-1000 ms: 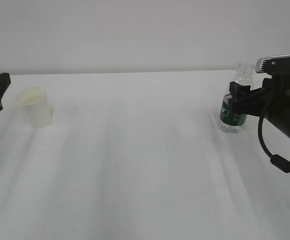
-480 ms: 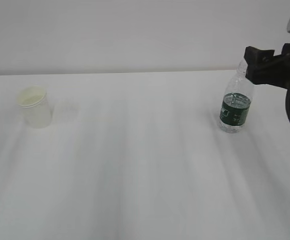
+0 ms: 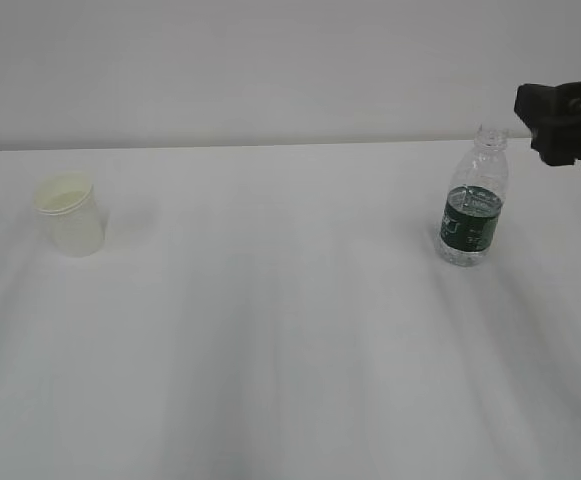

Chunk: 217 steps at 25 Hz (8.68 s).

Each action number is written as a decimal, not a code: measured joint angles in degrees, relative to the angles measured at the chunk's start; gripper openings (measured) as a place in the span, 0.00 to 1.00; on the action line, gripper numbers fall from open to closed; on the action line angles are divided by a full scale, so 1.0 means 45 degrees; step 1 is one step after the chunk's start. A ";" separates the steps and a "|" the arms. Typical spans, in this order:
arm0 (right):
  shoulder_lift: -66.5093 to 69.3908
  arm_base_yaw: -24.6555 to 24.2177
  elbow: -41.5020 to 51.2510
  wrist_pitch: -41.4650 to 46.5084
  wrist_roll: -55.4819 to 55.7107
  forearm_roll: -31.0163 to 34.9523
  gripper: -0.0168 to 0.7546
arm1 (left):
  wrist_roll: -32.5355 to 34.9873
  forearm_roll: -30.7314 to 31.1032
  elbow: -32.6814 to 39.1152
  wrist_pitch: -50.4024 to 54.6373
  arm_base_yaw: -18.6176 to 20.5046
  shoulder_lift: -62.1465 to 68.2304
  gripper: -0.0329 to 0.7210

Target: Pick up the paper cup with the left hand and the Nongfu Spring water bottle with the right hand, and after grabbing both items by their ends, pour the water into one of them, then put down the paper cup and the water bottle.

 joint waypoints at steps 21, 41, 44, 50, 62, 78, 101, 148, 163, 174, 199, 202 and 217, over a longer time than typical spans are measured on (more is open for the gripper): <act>-0.4035 0.0000 -0.0528 0.8244 0.0069 -0.0150 0.79 | 0.0000 -0.1432 -0.4296 1.1670 0.0000 -0.1786 0.76; -0.6493 0.0000 -0.0528 1.3978 0.3931 -0.4151 0.79 | 0.0000 -0.2200 -0.4433 1.7290 0.0000 -0.3461 0.75; -0.6978 0.0000 -0.0528 1.4799 0.3931 -0.4159 0.79 | 0.0000 -0.2355 -0.4433 1.8031 0.0000 -0.3461 0.75; -0.7703 0.0000 -0.0528 1.6128 0.3940 -0.4180 0.79 | -0.0008 -0.2464 -0.4452 1.9037 0.0000 -0.3461 0.75; -0.8657 0.0000 -0.0118 1.6621 0.3961 -0.3978 0.79 | -0.0008 -0.2534 -0.2154 1.9170 0.0000 -0.4214 0.67; -1.0922 0.0000 0.1412 1.6014 0.3961 -0.3881 0.78 | -0.0008 -0.2378 -0.1732 1.8041 0.0000 -0.8330 0.65; -1.3820 0.0000 0.1503 1.5874 0.3804 -0.3777 0.67 | -0.0008 -0.2334 -0.0524 1.7737 0.0000 -1.0899 0.45; -1.3899 0.0000 0.1248 1.8670 0.3680 -0.4296 0.75 | -0.0008 -0.1581 -0.0081 1.7234 0.0000 -1.1018 0.76; -1.3899 0.0000 0.1248 1.8693 0.3919 -0.4468 0.76 | -0.0008 -0.1581 -0.0081 1.7234 0.0453 -1.1018 0.76; -1.4282 0.0000 0.1248 1.8717 0.3968 -0.4490 0.76 | -0.0008 -0.1604 -0.0081 1.7234 0.1172 -1.1018 0.76; -1.5767 0.0000 0.1248 1.8789 0.3968 -0.4415 0.76 | -0.0008 -0.1704 -0.0081 1.7183 0.1172 -1.1018 0.74; -1.5767 0.0000 0.1248 1.8789 0.3968 -0.4415 0.76 | -0.0008 -0.1704 -0.0081 1.7183 0.1172 -1.1018 0.74; -1.5767 0.0000 0.1248 1.8789 0.3968 -0.4415 0.76 | -0.0008 -0.1704 -0.0081 1.7183 0.1172 -1.1018 0.73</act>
